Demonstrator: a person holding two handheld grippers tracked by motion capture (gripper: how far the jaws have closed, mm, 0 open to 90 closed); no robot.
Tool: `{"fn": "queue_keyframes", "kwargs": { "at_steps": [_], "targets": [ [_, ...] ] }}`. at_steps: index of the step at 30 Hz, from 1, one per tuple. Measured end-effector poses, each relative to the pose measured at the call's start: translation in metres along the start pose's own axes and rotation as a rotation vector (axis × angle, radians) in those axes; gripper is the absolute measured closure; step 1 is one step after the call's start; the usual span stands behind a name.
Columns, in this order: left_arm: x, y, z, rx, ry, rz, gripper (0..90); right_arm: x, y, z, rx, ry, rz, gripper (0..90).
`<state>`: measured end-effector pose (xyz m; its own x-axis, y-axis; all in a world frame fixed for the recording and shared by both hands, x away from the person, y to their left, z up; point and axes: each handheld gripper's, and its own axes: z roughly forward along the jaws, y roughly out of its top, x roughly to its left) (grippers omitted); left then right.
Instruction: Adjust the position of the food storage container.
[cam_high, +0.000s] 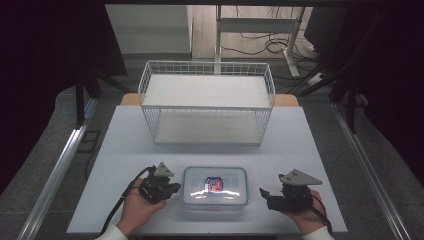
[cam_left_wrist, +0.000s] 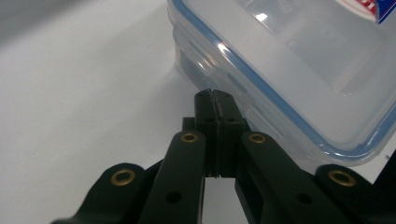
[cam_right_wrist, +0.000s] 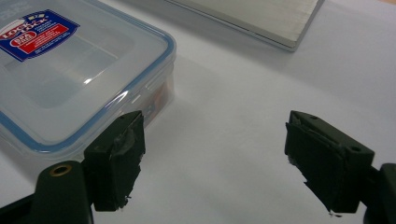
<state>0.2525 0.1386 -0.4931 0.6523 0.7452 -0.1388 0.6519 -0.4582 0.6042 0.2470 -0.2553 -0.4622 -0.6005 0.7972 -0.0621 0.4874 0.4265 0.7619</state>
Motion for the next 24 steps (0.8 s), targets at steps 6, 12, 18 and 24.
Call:
{"fn": "queue_keyframes", "kwargs": {
  "at_steps": [6,12,18,24],
  "targets": [
    [0.011,-0.009,-0.016,-0.063,-0.013,-0.050,89.9,-0.001,0.000,-0.001,-0.028,0.021,-0.003,20.6],
    [0.015,-0.017,-0.041,-0.215,0.010,-0.100,70.0,0.001,0.000,0.000,-0.022,0.032,-0.005,20.6],
    [0.020,-0.018,-0.045,-0.257,-0.031,-0.118,41.2,0.000,-0.001,0.000,-0.026,0.037,0.003,20.6],
    [0.019,-0.018,-0.044,-0.247,-0.075,-0.123,27.9,0.000,-0.002,0.002,-0.021,0.046,-0.016,20.5]
  ]
}}
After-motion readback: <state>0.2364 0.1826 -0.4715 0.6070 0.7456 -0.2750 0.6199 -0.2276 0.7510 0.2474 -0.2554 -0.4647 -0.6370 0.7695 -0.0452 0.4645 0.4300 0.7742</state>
